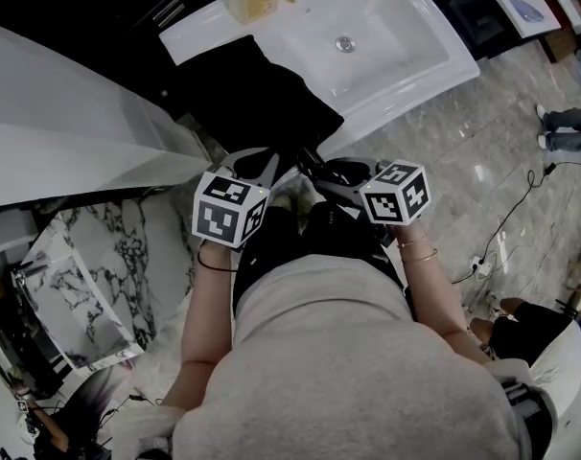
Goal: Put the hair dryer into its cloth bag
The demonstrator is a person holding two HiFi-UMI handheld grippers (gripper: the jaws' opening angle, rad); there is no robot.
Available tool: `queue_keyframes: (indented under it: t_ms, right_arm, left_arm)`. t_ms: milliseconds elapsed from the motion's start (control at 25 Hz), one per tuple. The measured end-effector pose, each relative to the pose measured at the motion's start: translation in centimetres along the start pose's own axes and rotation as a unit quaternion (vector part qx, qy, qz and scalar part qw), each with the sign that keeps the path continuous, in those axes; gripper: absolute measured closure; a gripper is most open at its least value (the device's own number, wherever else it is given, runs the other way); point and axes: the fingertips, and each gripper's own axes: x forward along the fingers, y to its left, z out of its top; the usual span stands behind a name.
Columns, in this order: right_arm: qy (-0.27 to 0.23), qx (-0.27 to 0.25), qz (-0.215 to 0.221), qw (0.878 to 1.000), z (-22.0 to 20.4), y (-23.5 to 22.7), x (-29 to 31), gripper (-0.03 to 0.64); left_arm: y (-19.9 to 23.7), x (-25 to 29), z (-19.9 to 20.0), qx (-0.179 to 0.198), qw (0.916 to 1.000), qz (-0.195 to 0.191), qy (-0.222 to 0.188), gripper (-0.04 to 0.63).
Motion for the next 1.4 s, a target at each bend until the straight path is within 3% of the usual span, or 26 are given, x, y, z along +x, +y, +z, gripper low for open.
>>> queue_keyframes:
  t_ms: [240,560,880,1400]
  right_arm:
    - [-0.003,0.005,0.001,1.000,0.7,-0.1,0.2,0.422]
    - [-0.071,0.033,0.019,0.997,4.2,-0.2,-0.6,0.428]
    - [-0.097,0.047,0.030,0.994,6.2,-0.6,-0.4,0.430]
    - [-0.075,0.032,-0.005,0.997,7.8,-1.7,3.0,0.430]
  left_arm:
    - [0.0,-0.1,0.1,0.003,1.0000,-0.002,0.002,0.580]
    - [-0.4,-0.2,0.4,-0.001,0.9999,-0.009,-0.007,0.580]
    - [-0.1,-0.4,1.2,-0.014,0.9995,-0.016,-0.022,0.580]
    - [0.4,-0.9,1.8,-0.054,0.9974,-0.017,-0.043,0.580]
